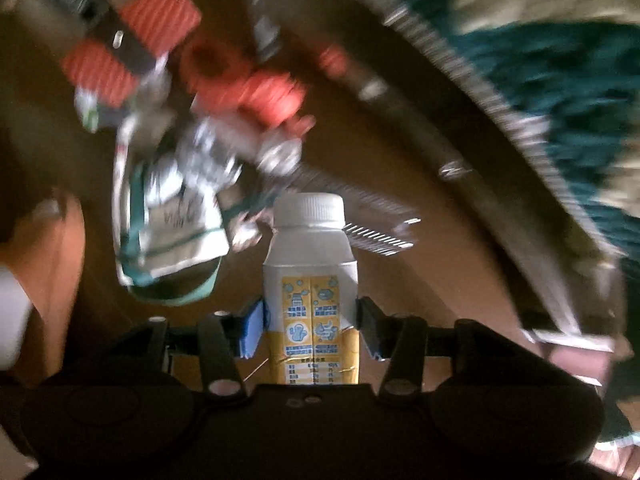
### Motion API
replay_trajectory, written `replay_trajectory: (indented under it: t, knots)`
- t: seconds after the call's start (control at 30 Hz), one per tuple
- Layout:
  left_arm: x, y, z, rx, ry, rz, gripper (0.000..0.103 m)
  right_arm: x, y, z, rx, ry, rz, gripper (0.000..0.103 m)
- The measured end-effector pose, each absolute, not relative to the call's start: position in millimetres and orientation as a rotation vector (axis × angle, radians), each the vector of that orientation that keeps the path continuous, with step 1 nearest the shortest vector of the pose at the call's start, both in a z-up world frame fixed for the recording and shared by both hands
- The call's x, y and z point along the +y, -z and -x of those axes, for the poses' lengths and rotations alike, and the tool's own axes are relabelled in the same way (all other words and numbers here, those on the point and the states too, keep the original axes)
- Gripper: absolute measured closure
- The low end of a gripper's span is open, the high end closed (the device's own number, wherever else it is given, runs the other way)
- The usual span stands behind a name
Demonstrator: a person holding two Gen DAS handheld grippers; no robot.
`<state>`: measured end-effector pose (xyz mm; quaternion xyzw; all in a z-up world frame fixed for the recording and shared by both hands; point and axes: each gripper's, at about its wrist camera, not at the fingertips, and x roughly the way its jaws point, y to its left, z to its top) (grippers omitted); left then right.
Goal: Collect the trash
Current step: 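Carry the orange net and milk carton in both tools over the teal bin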
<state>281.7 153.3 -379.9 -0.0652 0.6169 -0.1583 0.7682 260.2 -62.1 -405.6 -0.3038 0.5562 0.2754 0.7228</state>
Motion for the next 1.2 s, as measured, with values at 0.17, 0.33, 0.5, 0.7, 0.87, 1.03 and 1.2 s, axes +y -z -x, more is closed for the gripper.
replay_trajectory:
  t: [0.17, 0.33, 0.5, 0.7, 0.87, 1.03, 1.2]
  knots:
    - [109, 305, -295, 1.203, 0.462, -0.016, 0.080, -87, 331, -269, 1.142, -0.504, 0.542, 0.055]
    - [73, 225, -300, 1.085, 0.473, -0.107, 0.080, -111, 250, -258, 1.012, -0.418, 0.431, 0.055]
    - [45, 151, -287, 1.023, 0.459, -0.089, 0.080, -140, 174, -234, 0.906, -0.370, 0.330, 0.055]
    - [6, 72, -253, 0.939, 0.470, -0.095, 0.080, -180, 91, -195, 0.799, -0.326, 0.243, 0.055]
    - [-41, 13, -230, 0.878, 0.491, -0.110, 0.080, -227, 37, -161, 0.723, -0.272, 0.153, 0.055]
    - [-99, -38, -215, 0.839, 0.542, -0.123, 0.080, -281, -17, -130, 0.630, -0.209, 0.076, 0.055]
    - [-165, -90, -207, 0.774, 0.603, -0.147, 0.080, -341, -72, -118, 0.542, -0.117, 0.020, 0.055]
